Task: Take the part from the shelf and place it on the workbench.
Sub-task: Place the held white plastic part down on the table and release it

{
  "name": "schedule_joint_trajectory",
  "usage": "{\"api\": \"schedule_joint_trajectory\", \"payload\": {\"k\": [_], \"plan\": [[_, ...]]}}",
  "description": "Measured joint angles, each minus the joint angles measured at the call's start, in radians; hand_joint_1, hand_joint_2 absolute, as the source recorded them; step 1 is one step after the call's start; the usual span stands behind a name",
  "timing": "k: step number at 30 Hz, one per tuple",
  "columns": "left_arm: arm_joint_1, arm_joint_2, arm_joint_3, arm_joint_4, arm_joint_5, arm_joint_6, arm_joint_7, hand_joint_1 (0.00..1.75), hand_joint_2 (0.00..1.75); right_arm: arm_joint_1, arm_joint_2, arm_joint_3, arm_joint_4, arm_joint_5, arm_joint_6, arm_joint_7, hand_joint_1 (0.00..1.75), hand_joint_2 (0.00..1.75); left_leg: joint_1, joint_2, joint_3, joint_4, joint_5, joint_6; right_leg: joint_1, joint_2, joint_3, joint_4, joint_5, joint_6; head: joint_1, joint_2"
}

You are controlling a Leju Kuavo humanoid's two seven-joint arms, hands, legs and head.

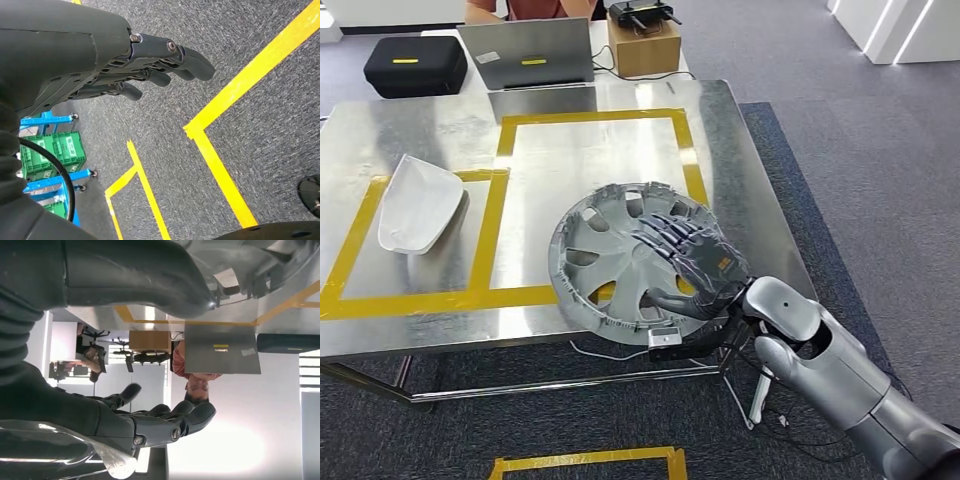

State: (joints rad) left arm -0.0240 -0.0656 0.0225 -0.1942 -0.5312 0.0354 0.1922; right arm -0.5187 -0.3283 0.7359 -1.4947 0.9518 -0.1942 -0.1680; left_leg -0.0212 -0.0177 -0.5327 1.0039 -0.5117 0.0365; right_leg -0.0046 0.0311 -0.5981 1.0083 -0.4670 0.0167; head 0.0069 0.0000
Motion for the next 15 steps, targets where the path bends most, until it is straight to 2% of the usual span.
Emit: {"api": "schedule_joint_trajectory", "payload": {"k": [15], "plan": [[0.002,-0.003,0.002,0.0,0.005,0.018,-0.003,0.0,0.0,0.014,-0.001,-0.013,0.004,0.023,-0.004,0.068,0.0,0.0,0.0,0.0,0.0,0.0,0.0,0.0,0.0,0.0,0.0,0.0,0.0,0.0,0.0,0.0]]}}
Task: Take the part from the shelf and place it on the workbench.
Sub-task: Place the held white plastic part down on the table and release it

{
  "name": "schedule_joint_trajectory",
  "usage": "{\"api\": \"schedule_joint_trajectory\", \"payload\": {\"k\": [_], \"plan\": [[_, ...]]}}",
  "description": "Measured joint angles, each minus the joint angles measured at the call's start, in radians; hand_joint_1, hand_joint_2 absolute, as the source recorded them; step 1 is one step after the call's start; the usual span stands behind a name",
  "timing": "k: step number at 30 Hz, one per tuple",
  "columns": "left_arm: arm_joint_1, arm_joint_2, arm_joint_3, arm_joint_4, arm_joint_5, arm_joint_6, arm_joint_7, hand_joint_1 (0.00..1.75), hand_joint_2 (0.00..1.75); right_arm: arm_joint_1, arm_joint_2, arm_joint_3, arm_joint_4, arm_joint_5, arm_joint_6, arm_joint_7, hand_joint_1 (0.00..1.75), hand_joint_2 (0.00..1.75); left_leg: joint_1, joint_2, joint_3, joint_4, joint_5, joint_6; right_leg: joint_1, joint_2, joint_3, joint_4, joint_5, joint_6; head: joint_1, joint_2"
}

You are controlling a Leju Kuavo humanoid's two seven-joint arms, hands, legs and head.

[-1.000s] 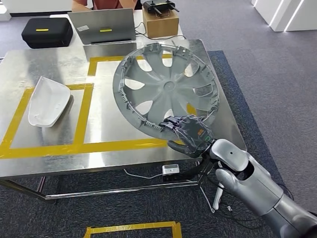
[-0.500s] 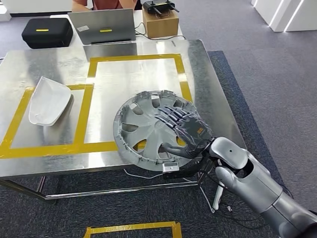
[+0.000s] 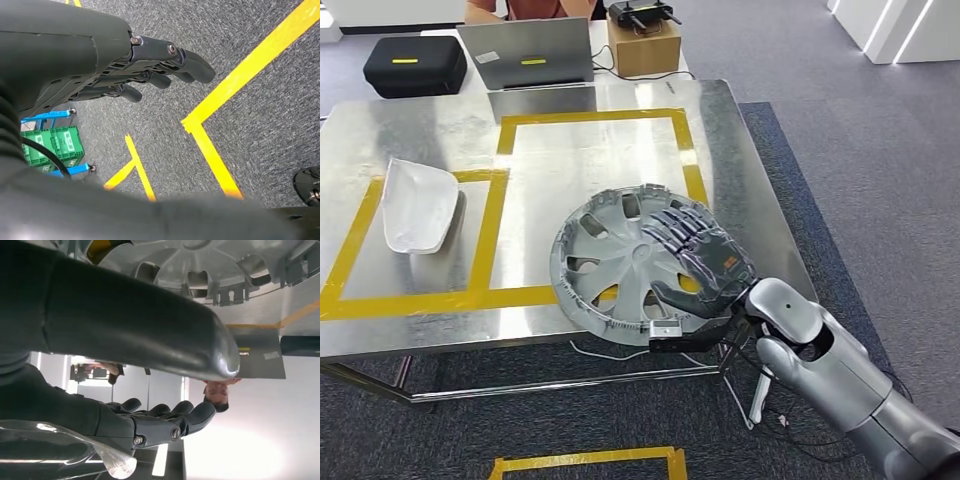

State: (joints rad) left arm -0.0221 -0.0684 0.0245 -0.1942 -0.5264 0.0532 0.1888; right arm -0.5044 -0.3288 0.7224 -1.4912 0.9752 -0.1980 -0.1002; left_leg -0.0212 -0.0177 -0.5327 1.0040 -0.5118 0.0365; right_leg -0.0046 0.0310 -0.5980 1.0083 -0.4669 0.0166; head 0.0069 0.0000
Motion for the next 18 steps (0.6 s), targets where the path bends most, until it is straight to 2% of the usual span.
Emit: {"api": "schedule_joint_trajectory", "payload": {"k": [2,6,18], "plan": [[0.0,0.0,0.0,0.0,0.0,0.002,0.0,0.0,0.0,0.002,0.0,-0.003,0.0,0.009,0.0,0.012,0.0,0.0,0.0,0.0,0.0,0.0,0.0,0.0,0.0,0.0,0.0,0.0,0.0,0.0,0.0,0.0],[0.0,-0.004,0.002,0.0,0.0,0.011,0.0,0.0,0.0,0.013,0.006,-0.01,0.0,0.056,-0.013,0.053,0.0,1.75,0.0,0.0,0.0,0.0,0.0,0.0,0.0,0.0,0.0,0.0,0.0,0.0,0.0,0.0],[0.001,-0.016,0.021,0.0,0.003,0.023,0.01,0.0,0.0,0.081,0.022,-0.021,-0.037,0.189,-0.05,0.144,0.0,1.75,-0.002,0.0,-0.001,0.004,-0.001,0.002,-0.001,0.0,0.0,-0.002,0.002,0.002,0.0,0.0]]}}
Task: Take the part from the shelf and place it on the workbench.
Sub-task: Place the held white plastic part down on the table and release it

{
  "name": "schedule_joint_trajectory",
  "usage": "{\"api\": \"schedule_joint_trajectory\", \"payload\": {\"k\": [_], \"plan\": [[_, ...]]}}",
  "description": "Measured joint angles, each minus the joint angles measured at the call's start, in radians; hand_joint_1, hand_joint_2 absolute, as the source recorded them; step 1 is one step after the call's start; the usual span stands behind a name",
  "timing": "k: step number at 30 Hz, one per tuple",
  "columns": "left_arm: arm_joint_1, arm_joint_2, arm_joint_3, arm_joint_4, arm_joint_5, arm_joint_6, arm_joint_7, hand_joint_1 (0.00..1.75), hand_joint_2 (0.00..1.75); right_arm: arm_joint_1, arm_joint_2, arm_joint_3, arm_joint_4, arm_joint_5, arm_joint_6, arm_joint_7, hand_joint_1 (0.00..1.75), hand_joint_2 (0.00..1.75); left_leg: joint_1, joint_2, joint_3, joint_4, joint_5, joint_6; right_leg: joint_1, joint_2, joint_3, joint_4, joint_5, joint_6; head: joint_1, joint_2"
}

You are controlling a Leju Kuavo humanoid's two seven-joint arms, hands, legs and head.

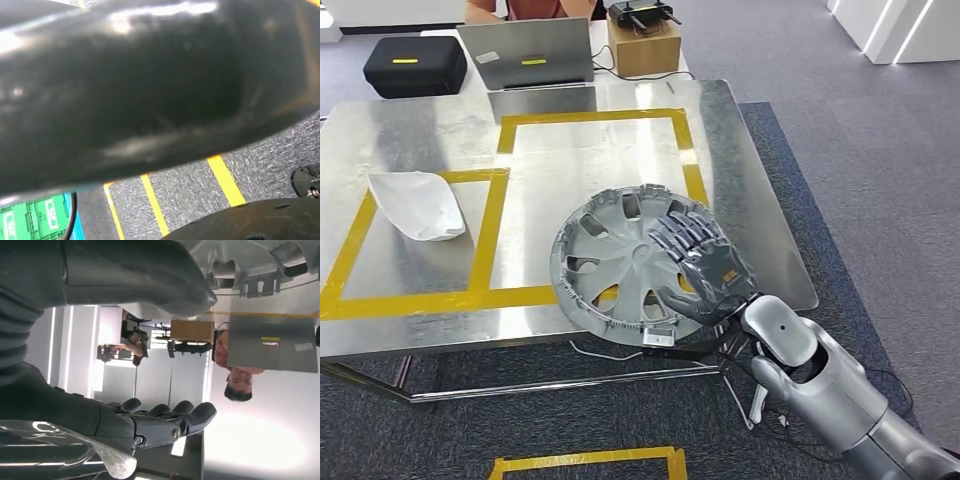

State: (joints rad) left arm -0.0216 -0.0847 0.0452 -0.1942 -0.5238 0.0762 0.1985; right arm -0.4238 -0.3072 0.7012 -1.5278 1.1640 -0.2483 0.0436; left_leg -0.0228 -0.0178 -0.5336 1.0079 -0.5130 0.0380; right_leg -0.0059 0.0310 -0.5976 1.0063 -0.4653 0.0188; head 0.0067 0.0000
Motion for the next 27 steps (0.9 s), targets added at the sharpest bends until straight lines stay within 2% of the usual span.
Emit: {"api": "schedule_joint_trajectory", "payload": {"k": [3,6,7,8,10,11,12,13,14,16,17,18,21,22,24,26,27], "plan": [[0.0,0.0,0.005,0.0,0.0,0.003,0.002,0.0,0.0,0.014,0.004,0.0,-0.01,0.03,-0.004,0.021,0.0,1.75,-0.001,0.0,-0.001,0.002,0.0,0.002,-0.001,0.0,0.0,-0.001,0.002,0.004,0.0,0.0],[0.0,-0.003,0.006,0.0,0.0,0.007,0.003,0.0,0.0,0.026,0.005,-0.003,-0.023,0.058,-0.009,0.044,0.0,1.75,0.004,0.005,0.001,-0.009,0.014,0.01,0.0,0.0,-0.004,0.0,0.001,0.013,0.0,0.0],[0.0,-0.004,0.006,0.0,0.0,0.009,0.003,0.0,0.0,0.029,0.005,-0.005,-0.027,0.067,-0.011,0.053,0.0,1.75,0.008,0.008,0.001,-0.016,0.021,0.015,0.001,-0.004,-0.013,0.018,-0.016,0.016,0.003,0.0],[0.0,-0.007,0.007,0.0,0.0,0.01,0.003,0.0,0.0,0.033,0.006,-0.007,-0.032,0.075,-0.014,0.062,0.0,1.75,0.012,0.012,0.0,-0.021,0.027,0.019,0.001,-0.009,-0.03,0.055,-0.047,0.019,0.005,0.0],[0.001,-0.009,0.01,0.0,0.0,0.011,0.004,0.0,0.0,0.049,0.009,-0.011,-0.041,0.087,-0.019,0.076,0.0,1.75,0.014,0.017,-0.005,-0.022,0.032,0.022,-0.005,-0.019,-0.075,0.177,-0.121,0.025,0.01,0.0],[0.002,-0.011,0.012,0.0,0.0,0.012,0.004,0.0,0.0,0.06,0.01,-0.012,-0.045,0.091,-0.02,0.081,0.0,1.75,0.015,0.019,-0.008,-0.021,0.033,0.021,-0.009,-0.021,-0.093,0.232,-0.142,0.028,0.01,0.0],[0.004,-0.012,0.013,0.0,0.0,0.013,0.004,0.0,0.0,0.071,0.01,-0.015,-0.049,0.094,-0.021,0.084,0.0,1.75,0.016,0.021,-0.01,-0.02,0.034,0.02,-0.012,-0.023,-0.098,0.258,-0.145,0.032,0.01,0.0],[0.005,-0.014,0.015,0.0,0.0,0.013,0.004,0.0,0.0,0.078,0.01,-0.016,-0.051,0.095,-0.021,0.086,0.0,1.75,0.019,0.022,-0.013,-0.018,0.035,0.017,-0.016,-0.024,-0.085,0.245,-0.13,0.036,0.01,0.0],[0.005,-0.015,0.017,0.0,0.0,0.013,0.004,0.0,0.0,0.083,0.01,-0.018,-0.054,0.096,-0.021,0.087,0.0,1.75,0.022,0.023,-0.016,-0.015,0.035,0.014,-0.02,-0.027,-0.054,0.197,-0.101,0.04,0.01,0.0],[0.005,-0.017,0.021,0.0,0.0,0.014,0.004,0.0,0.0,0.085,0.011,-0.021,-0.062,0.096,-0.022,0.088,0.0,1.75,0.026,0.025,-0.022,-0.007,0.034,0.001,-0.024,-0.035,0.025,0.064,-0.056,0.048,0.012,0.0],[0.005,-0.018,0.023,0.0,0.001,0.014,0.004,0.0,0.0,0.086,0.012,-0.023,-0.065,0.096,-0.023,0.089,0.0,1.75,0.025,0.025,-0.025,-0.002,0.034,-0.007,-0.024,-0.036,0.051,0.021,-0.047,0.048,0.013,0.0],[0.005,-0.018,0.024,0.0,0.001,0.014,0.004,0.0,0.0,0.089,0.013,-0.024,-0.068,0.096,-0.024,0.089,0.0,1.75,0.024,0.025,-0.028,0.002,0.035,-0.014,-0.022,-0.036,0.063,0.001,-0.047,0.044,0.014,0.0],[0.006,-0.018,0.029,0.0,0.002,0.016,0.005,0.0,0.0,0.105,0.016,-0.028,-0.075,0.097,-0.024,0.091,0.0,1.75,0.026,0.024,-0.038,0.011,0.035,-0.033,-0.019,-0.032,0.054,0.001,-0.039,0.018,0.013,0.0],[0.006,-0.018,0.03,0.0,0.002,0.017,0.005,0.0,0.0,0.111,0.017,-0.03,-0.078,0.098,-0.025,0.092,0.0,1.75,0.028,0.023,-0.045,0.026,0.017,-0.038,-0.019,-0.032,0.048,0.001,-0.034,0.009,0.011,0.0],[0.007,-0.018,0.031,0.0,0.003,0.02,0.005,0.0,0.0,0.124,0.018,-0.035,-0.084,0.102,-0.026,0.096,0.0,1.75,0.03,0.022,-0.075,0.111,-0.06,-0.046,-0.019,-0.033,0.032,0.0,-0.021,-0.007,0.006,0.0],[0.007,-0.02,0.033,0.0,0.003,0.023,0.005,0.0,0.0,0.144,0.019,-0.042,-0.088,0.109,-0.033,0.103,0.0,1.75,0.03,0.022,-0.107,0.231,-0.134,-0.049,-0.015,-0.033,0.014,0.001,-0.008,-0.016,0.003,0.0],[0.007,-0.021,0.034,0.0,0.003,0.025,0.005,0.0,0.0,0.158,0.019,-0.046,-0.09,0.114,-0.04,0.107,0.0,1.75,0.03,0.022,-0.11,0.265,-0.147,-0.048,-0.012,-0.034,0.004,0.001,-0.002,-0.017,0.003,0.0]]}}
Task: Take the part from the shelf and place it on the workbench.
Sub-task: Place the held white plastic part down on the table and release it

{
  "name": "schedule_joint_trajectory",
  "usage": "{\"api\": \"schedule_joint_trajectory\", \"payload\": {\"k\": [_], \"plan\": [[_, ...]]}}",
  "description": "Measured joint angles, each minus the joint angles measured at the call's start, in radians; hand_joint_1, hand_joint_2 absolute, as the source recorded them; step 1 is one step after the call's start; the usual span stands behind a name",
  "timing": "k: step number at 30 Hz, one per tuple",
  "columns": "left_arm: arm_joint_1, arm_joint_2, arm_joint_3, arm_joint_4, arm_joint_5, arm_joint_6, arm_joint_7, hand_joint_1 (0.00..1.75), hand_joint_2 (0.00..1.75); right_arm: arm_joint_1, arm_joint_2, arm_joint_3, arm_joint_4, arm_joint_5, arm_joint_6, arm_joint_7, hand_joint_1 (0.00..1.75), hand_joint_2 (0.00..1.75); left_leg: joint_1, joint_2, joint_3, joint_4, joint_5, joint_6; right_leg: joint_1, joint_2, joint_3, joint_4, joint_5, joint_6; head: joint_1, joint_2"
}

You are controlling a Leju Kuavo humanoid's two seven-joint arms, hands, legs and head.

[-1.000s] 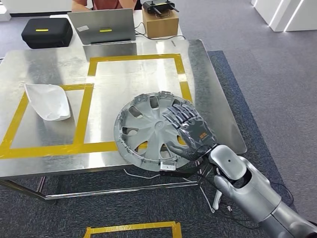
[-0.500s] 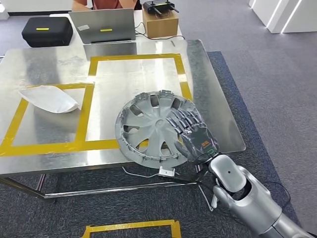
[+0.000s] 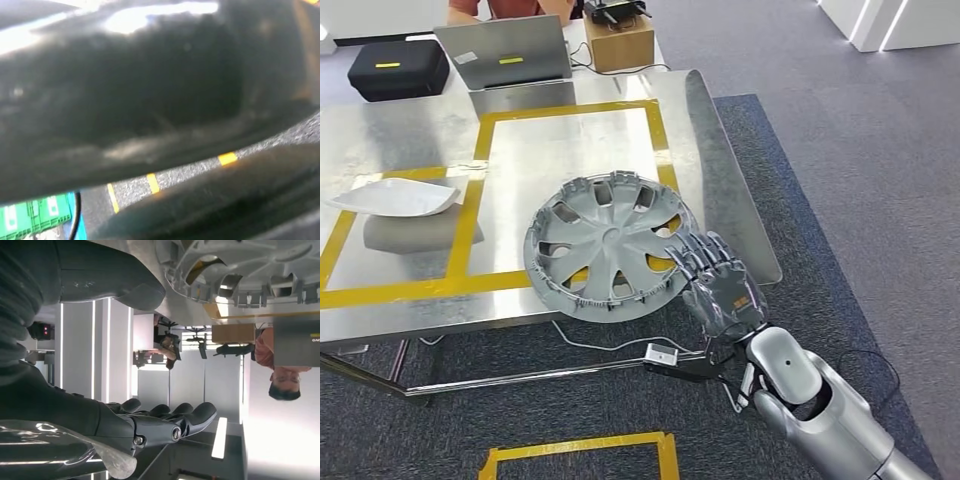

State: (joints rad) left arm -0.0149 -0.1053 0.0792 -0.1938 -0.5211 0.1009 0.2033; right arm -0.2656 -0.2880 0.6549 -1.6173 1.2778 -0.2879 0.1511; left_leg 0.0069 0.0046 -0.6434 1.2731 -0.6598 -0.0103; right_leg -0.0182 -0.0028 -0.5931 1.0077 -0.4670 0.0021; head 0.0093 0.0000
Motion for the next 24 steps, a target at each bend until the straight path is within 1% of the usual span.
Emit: {"api": "schedule_joint_trajectory", "payload": {"k": [1,2,3,4,5,6,7,8,9,10,11,12,13,14,15,16,17,18,19,20,21,22,23,24], "plan": [[0.0,-0.001,0.001,0.0,0.0,0.002,0.0,0.0,0.0,0.017,0.0,-0.006,-0.002,0.005,-0.007,0.005,0.0,1.75,0.0,0.0,0.012,0.002,0.007,0.002,0.002,0.0,-0.009,0.001,0.007,0.0,0.0,0.0],[0.0,-0.002,0.003,0.0,-0.001,0.005,0.0,0.0,0.0,0.036,0.001,-0.012,-0.005,0.009,-0.016,0.009,0.0,1.75,0.0,0.0,0.041,-0.034,0.031,0.006,0.004,0.0,-0.018,0.001,0.014,0.001,0.0,0.0],[0.0,-0.003,0.004,0.0,-0.001,0.007,0.0,0.0,0.0,0.056,0.003,-0.021,-0.009,0.013,-0.026,0.013,0.0,1.75,-0.001,-0.002,0.083,-0.097,0.061,0.012,0.006,0.0,-0.026,0.002,0.02,0.002,0.0,0.0],[0.0,-0.003,0.005,0.0,-0.002,0.009,0.0,0.0,0.0,0.076,0.005,-0.03,-0.012,0.015,-0.036,0.017,0.0,1.75,-0.003,-0.004,0.129,-0.171,0.081,0.018,0.008,0.001,-0.033,0.003,0.027,0.006,0.0,0.0],[0.0,-0.003,0.006,0.0,-0.003,0.011,0.0,0.0,0.0,0.095,0.007,-0.04,-0.016,0.017,-0.046,0.019,0.0,1.75,-0.005,-0.007,0.166,-0.233,0.095,0.023,0.008,0.002,-0.038,0.003,0.035,0.011,0.0,0.0],[0.0,-0.003,0.009,0.0,-0.004,0.013,0.0,0.0,0.0,0.111,0.009,-0.05,-0.018,0.018,-0.053,0.021,0.0,1.75,-0.008,-0.009,0.188,-0.274,0.1,0.026,0.009,0.002,-0.041,0.002,0.042,0.017,0.0,0.0],[0.0,-0.004,0.011,0.0,-0.005,0.014,0.0,0.0,0.0,0.126,0.011,-0.058,-0.02,0.018,-0.059,0.023,0.0,1.75,-0.011,-0.01,0.194,-0.291,0.1,0.028,0.008,0.002,-0.043,0.0,0.051,0.024,0.0,0.0],[0.0,-0.005,0.013,0.0,-0.005,0.015,0.0,0.0,0.0,0.138,0.012,-0.065,-0.021,0.018,-0.063,0.024,0.0,1.75,-0.012,-0.01,0.19,-0.294,0.107,0.029,0.006,0.002,-0.043,-0.003,0.06,0.031,0.0,0.0],[0.0,-0.006,0.015,0.0,-0.005,0.015,0.0,0.0,0.0,0.149,0.013,-0.071,-0.022,0.018,-0.065,0.024,0.0,1.75,-0.012,-0.007,0.185,-0.296,0.116,0.034,0.005,0.004,-0.045,-0.004,0.062,0.037,-0.001,0.0],[0.0,-0.007,0.016,0.0,-0.005,0.016,0.0,0.0,0.0,0.158,0.013,-0.076,-0.022,0.018,-0.066,0.025,0.0,1.75,-0.01,-0.005,0.177,-0.298,0.127,0.041,0.004,0.004,-0.052,0.003,0.049,0.042,-0.001,0.0],[0.0,-0.007,0.017,0.0,-0.005,0.017,0.0,0.0,0.0,0.165,0.013,-0.08,-0.023,0.018,-0.067,0.025,0.0,1.75,-0.008,-0.002,0.166,-0.301,0.14,0.048,0.004,0.005,-0.063,0.027,0.015,0.046,0.001,0.0],[-0.001,-0.008,0.017,0.0,-0.006,0.017,0.0,0.0,0.0,0.17,0.014,-0.084,-0.023,0.018,-0.067,0.026,0.0,1.75,-0.007,0.001,0.154,-0.303,0.152,0.053,0.003,0.005,-0.078,0.072,-0.034,0.049,0.004,0.0],[0.0,-0.009,0.018,0.0,-0.006,0.018,0.0,0.0,0.0,0.173,0.014,-0.087,-0.024,0.018,-0.067,0.026,0.0,1.75,-0.009,0.003,0.138,-0.302,0.164,0.057,0.003,0.004,-0.094,0.132,-0.088,0.051,0.006,0.0],[0.0,-0.01,0.018,0.0,-0.006,0.018,0.0,0.0,0.0,0.176,0.014,-0.089,-0.024,0.02,-0.067,0.026,0.0,1.75,-0.01,0.004,0.123,-0.301,0.176,0.059,0.003,0.004,-0.106,0.197,-0.129,0.053,0.008,0.0],[0.0,-0.011,0.019,0.0,-0.006,0.018,0.0,0.0,0.0,0.182,0.014,-0.093,-0.024,0.022,-0.068,0.026,0.0,1.75,-0.012,0.005,0.106,-0.3,0.187,0.06,0.003,0.004,-0.108,0.247,-0.145,0.055,0.008,0.0],[0.001,-0.011,0.019,0.0,-0.006,0.018,0.0,0.0,0.0,0.189,0.015,-0.099,-0.024,0.027,-0.069,0.026,0.0,1.75,-0.013,0.006,0.09,-0.298,0.197,0.06,0.003,0.004,-0.098,0.272,-0.138,0.055,0.008,0.0],[0.001,-0.012,0.02,0.0,-0.007,0.02,0.0,0.0,0.0,0.2,0.018,-0.106,-0.024,0.032,-0.072,0.026,0.0,1.75,-0.014,0.007,0.075,-0.295,0.207,0.059,0.003,0.004,-0.072,0.263,-0.113,0.053,0.008,0.0],[0.001,-0.012,0.021,0.0,-0.009,0.021,0.0,0.0,0.0,0.213,0.021,-0.114,-0.026,0.038,-0.077,0.026,0.0,1.75,-0.015,0.007,0.061,-0.292,0.216,0.058,0.004,0.003,-0.029,0.219,-0.084,0.05,0.008,0.0],[0.001,-0.013,0.022,0.0,-0.01,0.023,0.0,0.0,0.0,0.229,0.025,-0.123,-0.029,0.044,-0.085,0.027,0.0,1.75,-0.016,0.007,0.051,-0.288,0.223,0.056,0.006,0.002,0.028,0.15,-0.067,0.045,0.009,0.0],[0.002,-0.015,0.022,0.0,-0.011,0.026,0.0,0.0,0.0,0.246,0.03,-0.133,-0.034,0.048,-0.098,0.028,0.0,1.75,-0.018,0.007,0.042,-0.284,0.23,0.052,0.008,0.0,0.088,0.069,-0.066,0.04,0.009,0.0],[0.003,-0.017,0.024,0.0,-0.012,0.03,0.0,0.0,0.0,0.266,0.037,-0.144,-0.039,0.046,-0.117,0.03,0.0,1.75,-0.019,0.007,0.035,-0.281,0.238,0.048,0.01,-0.002,0.134,0.002,-0.075,0.036,0.009,0.0],[0.004,-0.019,0.025,0.0,-0.013,0.034,0.0,0.0,0.0,0.29,0.046,-0.156,-0.044,0.036,-0.14,0.032,0.0,1.75,-0.019,0.007,0.03,-0.279,0.247,0.043,0.013,-0.002,0.16,-0.042,-0.086,0.032,0.01,0.0],[0.006,-0.021,0.028,0.0,-0.014,0.039,0.0,0.0,0.0,0.318,0.056,-0.169,-0.046,0.017,-0.163,0.034,0.0,1.75,-0.018,0.007,0.027,-0.28,0.257,0.038,0.016,-0.003,0.168,-0.063,-0.089,0.028,0.01,0.0],[0.009,-0.023,0.031,0.0,-0.014,0.044,-0.001,0.0,0.0,0.347,0.068,-0.182,-0.046,-0.009,-0.186,0.035,0.0,1.75,-0.017,0.006,0.023,-0.28,0.263,0.033,0.014,-0.004,0.16,-0.067,-0.083,0.023,0.01,0.0]]}}
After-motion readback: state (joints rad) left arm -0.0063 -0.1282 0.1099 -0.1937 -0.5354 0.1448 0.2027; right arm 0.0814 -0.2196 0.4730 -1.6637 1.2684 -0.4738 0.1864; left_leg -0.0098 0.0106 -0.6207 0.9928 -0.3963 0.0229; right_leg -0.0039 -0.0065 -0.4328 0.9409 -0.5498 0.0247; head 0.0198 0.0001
